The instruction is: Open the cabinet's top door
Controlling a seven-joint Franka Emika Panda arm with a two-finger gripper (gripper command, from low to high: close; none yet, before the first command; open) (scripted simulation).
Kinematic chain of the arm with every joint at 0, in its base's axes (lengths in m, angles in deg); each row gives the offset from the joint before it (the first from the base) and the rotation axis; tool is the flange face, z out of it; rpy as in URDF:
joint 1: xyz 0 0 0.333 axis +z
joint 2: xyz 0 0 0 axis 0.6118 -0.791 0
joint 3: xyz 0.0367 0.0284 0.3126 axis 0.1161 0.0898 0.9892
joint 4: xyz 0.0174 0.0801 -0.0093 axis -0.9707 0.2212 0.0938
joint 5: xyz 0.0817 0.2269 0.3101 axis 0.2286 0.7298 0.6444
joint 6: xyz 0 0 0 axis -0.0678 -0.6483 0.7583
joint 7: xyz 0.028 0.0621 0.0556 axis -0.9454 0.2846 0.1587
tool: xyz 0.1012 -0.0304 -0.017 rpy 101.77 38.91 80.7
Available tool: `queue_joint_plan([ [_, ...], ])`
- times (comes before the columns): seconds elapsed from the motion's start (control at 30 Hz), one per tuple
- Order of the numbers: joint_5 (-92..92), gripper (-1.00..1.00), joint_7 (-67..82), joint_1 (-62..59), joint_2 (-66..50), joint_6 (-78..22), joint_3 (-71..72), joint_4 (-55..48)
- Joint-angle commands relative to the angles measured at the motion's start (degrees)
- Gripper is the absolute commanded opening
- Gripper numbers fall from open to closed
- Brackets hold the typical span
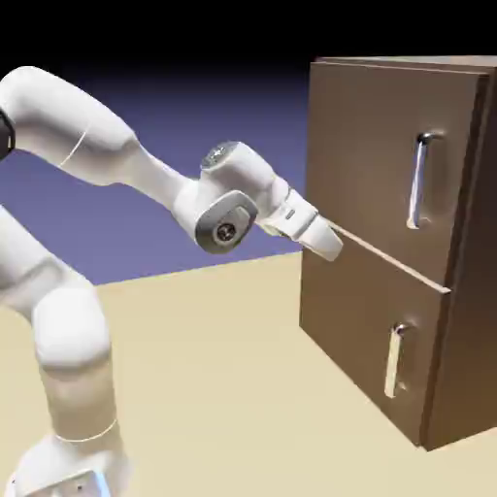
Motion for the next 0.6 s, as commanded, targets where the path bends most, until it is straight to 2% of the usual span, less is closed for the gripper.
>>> queue_joint_plan([
  [0.0, -2.5, 0.0, -1.8, 0.85, 0.36, -0.09, -0.97, -0.47],
  [0.57, -44.86, 0.0, -32.42, 15.36, 6.52, -1.61, -17.5, -8.46],
])
